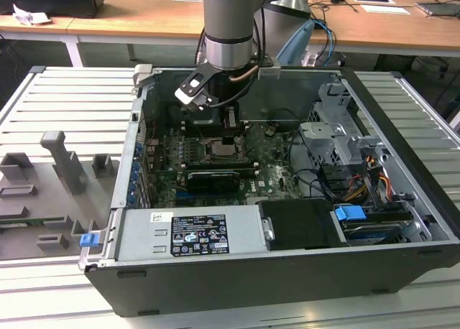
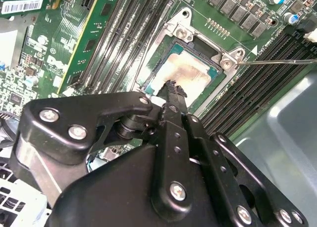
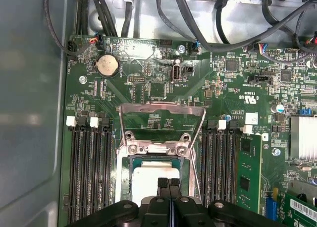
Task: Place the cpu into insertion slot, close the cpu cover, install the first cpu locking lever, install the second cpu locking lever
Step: 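Close the cpu cover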
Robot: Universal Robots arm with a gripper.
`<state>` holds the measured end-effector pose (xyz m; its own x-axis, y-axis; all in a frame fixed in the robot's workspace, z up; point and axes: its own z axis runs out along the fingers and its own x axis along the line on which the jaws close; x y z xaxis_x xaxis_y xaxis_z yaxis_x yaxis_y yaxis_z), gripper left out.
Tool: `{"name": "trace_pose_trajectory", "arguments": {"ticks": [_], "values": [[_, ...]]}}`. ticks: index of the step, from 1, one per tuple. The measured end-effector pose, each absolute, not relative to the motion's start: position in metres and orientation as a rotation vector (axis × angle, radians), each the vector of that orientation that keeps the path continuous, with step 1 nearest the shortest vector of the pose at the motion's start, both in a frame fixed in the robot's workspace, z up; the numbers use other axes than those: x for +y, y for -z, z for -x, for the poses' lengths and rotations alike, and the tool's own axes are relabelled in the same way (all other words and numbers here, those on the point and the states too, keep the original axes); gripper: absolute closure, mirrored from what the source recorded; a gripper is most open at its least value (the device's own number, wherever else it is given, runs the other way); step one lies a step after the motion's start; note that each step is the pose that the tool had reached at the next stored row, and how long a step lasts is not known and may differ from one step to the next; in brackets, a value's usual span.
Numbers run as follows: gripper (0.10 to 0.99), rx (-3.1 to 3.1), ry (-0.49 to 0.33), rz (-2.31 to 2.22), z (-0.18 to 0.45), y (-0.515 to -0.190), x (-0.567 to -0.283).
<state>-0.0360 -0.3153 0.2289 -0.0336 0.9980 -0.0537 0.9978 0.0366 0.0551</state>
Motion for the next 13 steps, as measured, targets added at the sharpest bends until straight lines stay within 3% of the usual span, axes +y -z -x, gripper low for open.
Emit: {"name": "trace_pose_trajectory", "arguments": {"ticks": [7, 13], "values": [[0.98, 2.204, -0.003, -2.129, 0.033, -0.23, -0.315], [0.98, 2.204, -0.002, -2.128, 0.033, -0.256, -0.315]]}}
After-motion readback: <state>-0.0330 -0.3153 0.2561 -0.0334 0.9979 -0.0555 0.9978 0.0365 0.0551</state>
